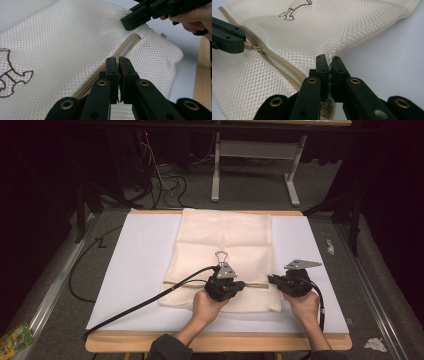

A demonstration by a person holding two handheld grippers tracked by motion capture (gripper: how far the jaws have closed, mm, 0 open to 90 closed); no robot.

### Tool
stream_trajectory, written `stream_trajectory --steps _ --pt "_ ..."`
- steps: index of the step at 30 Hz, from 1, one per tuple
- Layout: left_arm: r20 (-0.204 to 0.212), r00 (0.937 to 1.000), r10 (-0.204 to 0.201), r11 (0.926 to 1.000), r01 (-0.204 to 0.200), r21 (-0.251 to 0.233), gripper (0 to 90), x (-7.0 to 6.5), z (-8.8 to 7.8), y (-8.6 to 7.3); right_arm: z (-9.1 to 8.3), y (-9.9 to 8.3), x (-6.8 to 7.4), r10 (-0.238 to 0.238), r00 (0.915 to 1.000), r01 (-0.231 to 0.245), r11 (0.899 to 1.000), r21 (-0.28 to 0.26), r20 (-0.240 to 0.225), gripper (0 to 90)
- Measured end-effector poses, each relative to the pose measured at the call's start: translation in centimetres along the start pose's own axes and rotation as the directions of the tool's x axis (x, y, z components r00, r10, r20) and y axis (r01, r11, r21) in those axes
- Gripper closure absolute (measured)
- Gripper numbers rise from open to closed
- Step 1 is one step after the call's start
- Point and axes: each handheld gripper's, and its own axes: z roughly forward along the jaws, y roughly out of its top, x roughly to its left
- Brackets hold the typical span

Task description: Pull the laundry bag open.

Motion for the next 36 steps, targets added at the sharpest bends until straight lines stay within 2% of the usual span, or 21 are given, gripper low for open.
stream_trajectory --steps 3,8,24,33,36 --pt "-0.009 0.9999 0.007 1.0 -0.007 0.003 87.2 0.0 -0.1 -0.1 0.0 0.0 0.1 0.0 1.0 0.0 1.0 0.002 -0.002 87.4" --pt "-0.009 0.9998 -0.016 0.9999 0.016 0.001 87.2 0.5 -0.4 -0.3 0.1 -0.3 -0.2 0.005 1.0 -0.005 1.0 0.006 0.005 87.5" --pt "-0.025 0.9989 -0.038 0.9991 0.038 -0.02 87.2 1.3 -1.8 -0.9 0.4 -0.4 -0.5 0.014 0.9999 -0.014 1.0 0.003 0.006 87.4" --pt "-0.021 0.999 -0.038 0.999 0.038 -0.024 87.1 1.5 -2.2 -1.1 0.3 -0.3 -0.5 0.019 0.9998 -0.019 1.0 0.004 0.002 87.4" --pt "-0.031 0.999 -0.032 0.9992 0.031 -0.024 87.2 1.5 -2.3 -1.2 0.3 -0.3 -0.5 0.018 0.9998 -0.018 1.0 0.009 0.004 87.4"
